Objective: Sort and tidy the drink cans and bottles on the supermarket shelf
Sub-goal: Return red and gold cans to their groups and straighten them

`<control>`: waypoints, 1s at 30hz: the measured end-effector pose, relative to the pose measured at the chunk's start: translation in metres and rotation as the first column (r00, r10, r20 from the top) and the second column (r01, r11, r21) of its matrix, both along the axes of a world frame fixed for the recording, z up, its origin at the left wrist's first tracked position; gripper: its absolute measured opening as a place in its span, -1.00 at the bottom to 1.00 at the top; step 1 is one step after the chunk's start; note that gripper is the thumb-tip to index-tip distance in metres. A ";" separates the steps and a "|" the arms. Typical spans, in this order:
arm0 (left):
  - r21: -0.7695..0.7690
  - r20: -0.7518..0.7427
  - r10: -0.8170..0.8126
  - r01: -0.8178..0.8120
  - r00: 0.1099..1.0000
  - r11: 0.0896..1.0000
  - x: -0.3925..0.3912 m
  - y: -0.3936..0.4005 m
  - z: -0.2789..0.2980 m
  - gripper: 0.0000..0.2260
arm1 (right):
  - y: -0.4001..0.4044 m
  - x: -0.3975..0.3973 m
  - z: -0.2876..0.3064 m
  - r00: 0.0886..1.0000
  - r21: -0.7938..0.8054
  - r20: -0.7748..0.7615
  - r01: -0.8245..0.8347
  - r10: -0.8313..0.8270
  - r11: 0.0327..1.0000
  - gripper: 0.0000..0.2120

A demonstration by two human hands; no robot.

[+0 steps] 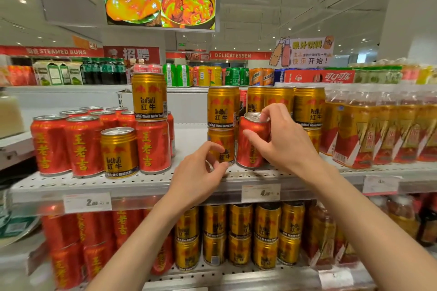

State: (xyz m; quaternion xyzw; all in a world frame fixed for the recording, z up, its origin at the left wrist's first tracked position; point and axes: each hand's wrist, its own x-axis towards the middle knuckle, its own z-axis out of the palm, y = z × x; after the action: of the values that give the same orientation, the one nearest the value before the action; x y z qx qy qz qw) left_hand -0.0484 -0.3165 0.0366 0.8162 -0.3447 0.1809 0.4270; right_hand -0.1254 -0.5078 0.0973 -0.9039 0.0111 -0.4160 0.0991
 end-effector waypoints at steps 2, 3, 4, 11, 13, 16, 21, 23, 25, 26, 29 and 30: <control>-0.001 -0.007 0.005 -0.005 1.000 1.000 -0.001 0.000 0.000 -0.78 | -0.001 -0.003 0.002 1.000 0.000 0.001 -0.007 0.007 1.000 -0.60; -0.003 -0.010 0.006 -0.006 1.000 1.000 -0.002 0.000 0.000 -0.77 | -0.001 -0.004 0.002 1.000 0.001 -0.001 -0.012 0.012 1.000 -0.58; -0.004 -0.014 0.009 -0.009 1.000 1.000 -0.002 0.000 0.000 -0.76 | -0.001 -0.005 0.003 1.000 0.000 0.001 -0.015 0.015 1.000 -0.56; -0.007 -0.017 0.014 -0.015 1.000 1.000 -0.006 0.000 0.003 -0.68 | -0.008 -0.008 0.000 0.998 0.102 0.030 -0.058 0.055 0.993 -0.59; -0.010 -0.007 0.011 -0.011 1.000 1.000 -0.007 0.000 0.003 -0.63 | -0.010 -0.011 -0.001 0.996 0.159 0.045 -0.082 0.076 0.984 -0.60; 0.006 0.038 0.013 -0.013 0.999 1.000 -0.010 0.000 0.002 -0.54 | -0.013 -0.018 -0.004 0.992 0.312 0.055 -0.129 0.117 0.941 -0.63; 0.014 0.021 -0.097 0.097 0.995 0.995 -0.021 -0.006 0.002 -0.43 | -0.012 -0.029 -0.010 0.971 0.559 0.091 -0.235 0.223 0.795 -0.64; 0.008 -0.008 -0.140 0.140 0.990 0.990 -0.027 -0.008 0.004 -0.43 | -0.012 -0.032 -0.013 0.959 0.620 0.111 -0.271 0.260 0.737 -0.64; -0.009 -0.042 -0.164 0.164 0.986 0.986 -0.034 -0.009 0.006 -0.44 | -0.013 -0.035 -0.018 0.948 0.679 0.129 -0.298 0.290 0.671 -0.62; -0.003 -0.048 -0.165 0.165 0.985 0.986 -0.036 -0.008 0.007 -0.44 | -0.013 -0.036 -0.021 0.945 0.707 0.133 -0.303 0.300 0.639 -0.60; 0.021 -0.062 -0.159 0.160 0.985 0.987 -0.045 -0.001 0.009 -0.44 | -0.009 -0.038 -0.029 0.930 0.768 0.121 -0.308 0.346 0.561 -0.52; 0.017 -0.070 -0.161 0.162 0.985 0.987 -0.048 0.002 0.009 -0.45 | -0.007 -0.038 -0.031 0.926 0.780 0.115 -0.309 0.359 0.544 -0.51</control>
State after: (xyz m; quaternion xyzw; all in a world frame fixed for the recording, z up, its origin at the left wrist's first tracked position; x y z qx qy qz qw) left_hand -0.0963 -0.3147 0.0455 0.7961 -0.3968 0.1138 0.4425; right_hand -0.1636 -0.5145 0.0665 -0.7647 0.0229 -0.3153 0.5615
